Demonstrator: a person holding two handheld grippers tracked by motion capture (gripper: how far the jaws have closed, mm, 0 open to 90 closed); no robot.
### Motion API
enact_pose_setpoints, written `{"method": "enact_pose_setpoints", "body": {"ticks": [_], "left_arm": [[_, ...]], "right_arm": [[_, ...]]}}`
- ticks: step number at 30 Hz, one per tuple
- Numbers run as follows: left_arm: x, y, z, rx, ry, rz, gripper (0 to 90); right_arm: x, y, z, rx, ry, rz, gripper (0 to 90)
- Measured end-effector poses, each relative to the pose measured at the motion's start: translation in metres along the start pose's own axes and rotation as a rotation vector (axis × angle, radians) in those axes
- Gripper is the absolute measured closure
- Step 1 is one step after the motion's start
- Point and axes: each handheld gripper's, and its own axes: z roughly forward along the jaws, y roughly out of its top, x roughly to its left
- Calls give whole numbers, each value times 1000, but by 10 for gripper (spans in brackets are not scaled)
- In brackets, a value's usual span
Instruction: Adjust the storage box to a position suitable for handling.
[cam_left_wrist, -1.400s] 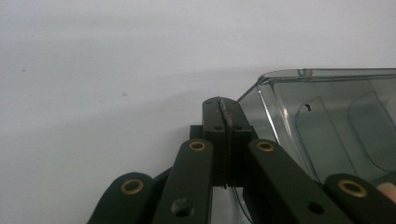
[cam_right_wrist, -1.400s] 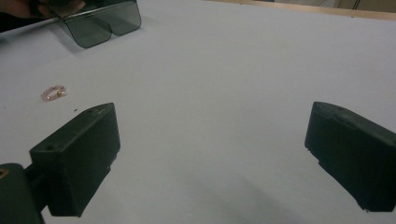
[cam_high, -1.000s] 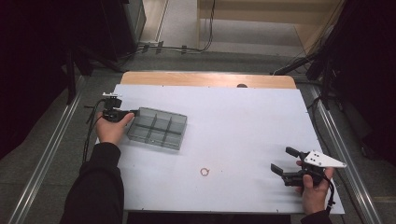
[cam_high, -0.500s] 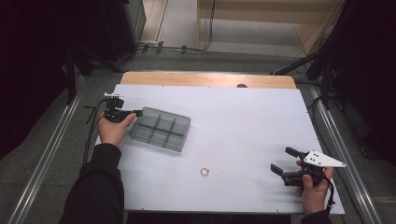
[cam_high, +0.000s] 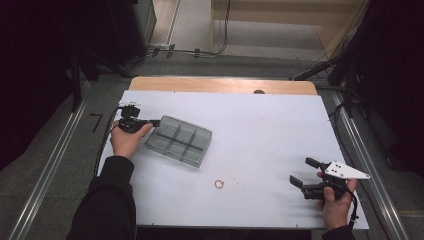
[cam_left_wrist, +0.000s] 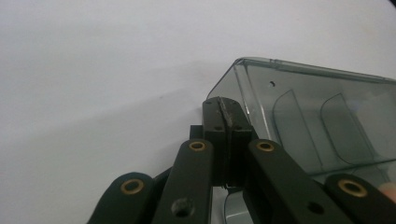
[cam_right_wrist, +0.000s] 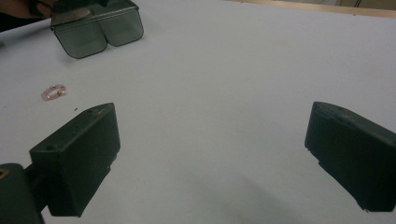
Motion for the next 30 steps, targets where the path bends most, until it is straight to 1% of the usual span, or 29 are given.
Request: {"method": "enact_pose_setpoints", "body": {"ticks": [7,12,15,17,18,25,29,30], "left_arm": [[-11,0,7,3,-26,18,900],[-19,0,11,19,-39,42,900],[-23,-1,12,28,-43,56,900],[-26,-1,12,38,-54,59,900],[-27,-1,13,37,-67,61,900],[-38,-3,15,47,-85,87,900],[-47,-6,15,33,-91,102,900],[-48,-8,16,32,-97,100,900]], "right_arm": [[0,0,0,0,1,0,18],[0,0,0,0,2,0,18],[0,0,0,-1,3,0,18],[0,0,0,0,3,0,18],[0,0,0,1,3,0,18],[0,0,0,-1,4,0,18],[0,0,0,-3,4,-1,19],[0,0,0,-4,5,1,18]]}}
